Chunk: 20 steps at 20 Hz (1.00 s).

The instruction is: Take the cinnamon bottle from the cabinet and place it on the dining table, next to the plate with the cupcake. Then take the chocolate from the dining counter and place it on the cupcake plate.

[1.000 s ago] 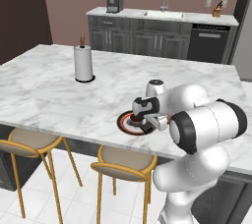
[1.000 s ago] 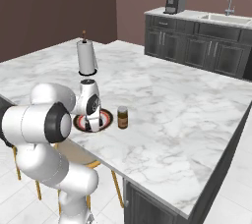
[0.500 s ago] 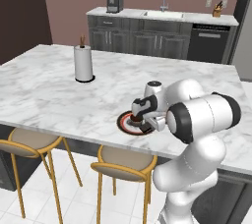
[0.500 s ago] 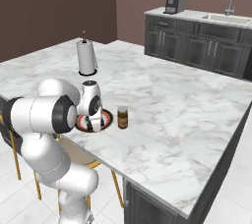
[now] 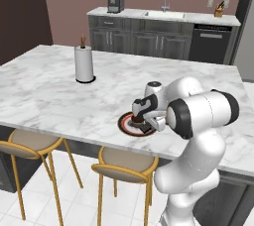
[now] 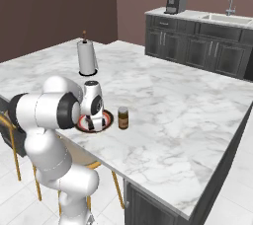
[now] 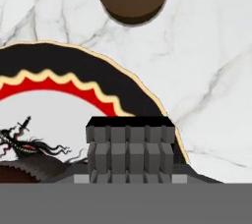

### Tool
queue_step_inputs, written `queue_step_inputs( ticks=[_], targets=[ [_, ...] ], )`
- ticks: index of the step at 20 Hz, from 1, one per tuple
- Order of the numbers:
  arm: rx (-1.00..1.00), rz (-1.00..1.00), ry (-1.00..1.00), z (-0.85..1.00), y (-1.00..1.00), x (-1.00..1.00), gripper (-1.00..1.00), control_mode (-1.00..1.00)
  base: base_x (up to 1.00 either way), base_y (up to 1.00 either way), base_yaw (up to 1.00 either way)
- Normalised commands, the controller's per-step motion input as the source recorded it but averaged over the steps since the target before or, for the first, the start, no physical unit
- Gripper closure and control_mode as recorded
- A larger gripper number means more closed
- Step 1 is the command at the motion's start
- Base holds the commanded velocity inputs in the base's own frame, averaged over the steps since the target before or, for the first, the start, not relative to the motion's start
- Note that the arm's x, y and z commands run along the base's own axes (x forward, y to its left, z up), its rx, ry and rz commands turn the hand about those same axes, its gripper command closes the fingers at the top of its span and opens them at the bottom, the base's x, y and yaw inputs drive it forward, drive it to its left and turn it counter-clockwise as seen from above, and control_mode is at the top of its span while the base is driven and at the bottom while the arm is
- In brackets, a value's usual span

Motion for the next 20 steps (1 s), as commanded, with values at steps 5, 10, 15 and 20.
queue_step_inputs(
  ticks=[5,10,15,20],
  targets=[
    [0.00,0.00,0.00,-0.10,0.01,0.00,-1.00,-1.00,0.00,0.00,0.00],
    [0.00,0.00,0.00,-0.05,0.00,0.00,-1.00,-1.00,0.00,0.00,0.00],
    [0.00,0.00,0.00,0.01,0.00,0.03,-1.00,-1.00,0.00,0.00,0.00],
    [0.00,0.00,-0.02,0.20,0.00,0.01,-1.00,-1.00,0.00,0.00,0.00]
  ],
)
